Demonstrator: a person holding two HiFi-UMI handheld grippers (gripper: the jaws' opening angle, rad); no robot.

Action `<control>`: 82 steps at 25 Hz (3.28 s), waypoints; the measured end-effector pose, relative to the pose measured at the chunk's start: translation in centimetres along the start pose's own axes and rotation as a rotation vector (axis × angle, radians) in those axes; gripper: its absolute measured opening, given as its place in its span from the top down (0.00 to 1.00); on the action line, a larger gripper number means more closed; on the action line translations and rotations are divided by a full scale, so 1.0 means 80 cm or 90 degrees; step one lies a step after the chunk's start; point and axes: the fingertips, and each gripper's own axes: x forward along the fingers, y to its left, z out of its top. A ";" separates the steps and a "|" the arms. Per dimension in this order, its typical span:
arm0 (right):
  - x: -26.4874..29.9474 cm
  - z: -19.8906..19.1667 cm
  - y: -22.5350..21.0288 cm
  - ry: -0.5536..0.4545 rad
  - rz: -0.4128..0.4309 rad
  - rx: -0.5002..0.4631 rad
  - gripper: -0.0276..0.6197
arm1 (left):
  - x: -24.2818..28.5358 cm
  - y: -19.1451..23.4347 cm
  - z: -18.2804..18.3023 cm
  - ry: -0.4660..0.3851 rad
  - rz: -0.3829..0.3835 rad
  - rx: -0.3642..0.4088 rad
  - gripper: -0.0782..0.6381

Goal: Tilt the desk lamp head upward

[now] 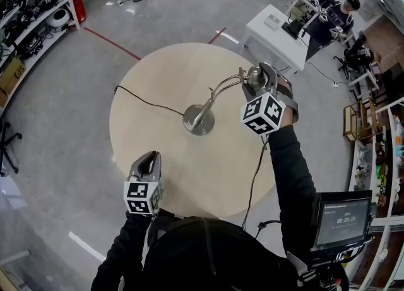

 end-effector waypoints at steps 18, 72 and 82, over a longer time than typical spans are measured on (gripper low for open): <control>0.009 -0.007 -0.016 0.009 -0.014 -0.006 0.43 | -0.016 0.015 0.003 0.002 0.015 -0.012 0.84; 0.010 0.059 -0.007 -0.010 -0.041 -0.196 0.43 | 0.294 -0.118 0.065 -0.015 -0.253 0.207 0.78; 0.008 0.110 0.006 -0.016 -0.082 -0.313 0.43 | 0.297 -0.119 0.069 -0.019 -0.258 0.202 0.78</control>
